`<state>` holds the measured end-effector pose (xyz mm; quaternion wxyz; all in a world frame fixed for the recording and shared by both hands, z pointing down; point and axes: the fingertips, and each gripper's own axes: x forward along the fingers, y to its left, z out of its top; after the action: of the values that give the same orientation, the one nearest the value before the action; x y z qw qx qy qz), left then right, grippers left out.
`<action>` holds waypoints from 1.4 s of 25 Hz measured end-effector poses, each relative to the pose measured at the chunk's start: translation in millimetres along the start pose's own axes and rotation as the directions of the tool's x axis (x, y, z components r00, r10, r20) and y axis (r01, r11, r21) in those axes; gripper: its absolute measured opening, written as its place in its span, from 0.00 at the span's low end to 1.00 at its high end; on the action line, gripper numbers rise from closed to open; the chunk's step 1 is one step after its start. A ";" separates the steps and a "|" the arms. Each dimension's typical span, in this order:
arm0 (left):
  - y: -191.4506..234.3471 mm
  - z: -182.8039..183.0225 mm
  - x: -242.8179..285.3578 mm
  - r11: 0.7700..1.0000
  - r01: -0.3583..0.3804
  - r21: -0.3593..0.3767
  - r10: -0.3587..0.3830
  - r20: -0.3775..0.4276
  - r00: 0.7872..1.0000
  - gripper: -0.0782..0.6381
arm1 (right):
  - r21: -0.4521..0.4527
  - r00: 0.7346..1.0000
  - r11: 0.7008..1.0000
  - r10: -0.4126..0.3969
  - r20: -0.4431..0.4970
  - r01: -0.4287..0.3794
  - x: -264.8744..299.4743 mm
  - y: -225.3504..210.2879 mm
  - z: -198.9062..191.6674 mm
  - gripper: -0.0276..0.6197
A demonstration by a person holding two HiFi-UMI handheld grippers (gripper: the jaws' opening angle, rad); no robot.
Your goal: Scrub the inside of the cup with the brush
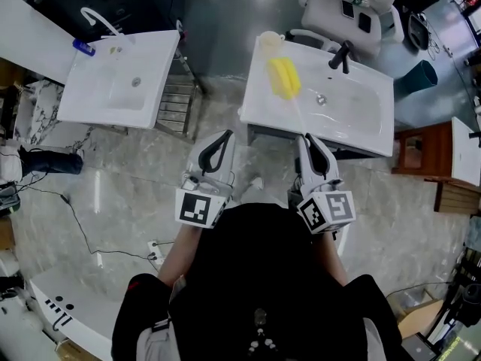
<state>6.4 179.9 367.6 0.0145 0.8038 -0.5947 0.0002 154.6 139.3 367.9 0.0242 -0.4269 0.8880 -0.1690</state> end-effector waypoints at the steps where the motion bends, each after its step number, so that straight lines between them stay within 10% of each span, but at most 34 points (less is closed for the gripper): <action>1: -2.3 -0.8 4.1 1.000 0.002 0.004 -0.002 0.002 1.000 0.11 | 0.001 1.000 1.000 0.001 0.001 -0.001 1.8 -4.8 0.9 0.10; 35: 92.8 -65.6 191.3 0.961 0.275 -0.021 -0.276 -0.099 0.956 0.14 | -0.025 0.951 0.950 -0.310 -0.010 0.310 120.8 -78.5 34.9 0.10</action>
<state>-25.2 -28.6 438.7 0.0472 0.8777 -0.4754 0.0367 143.4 -8.4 372.5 -0.0137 -0.5601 0.8120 -0.1636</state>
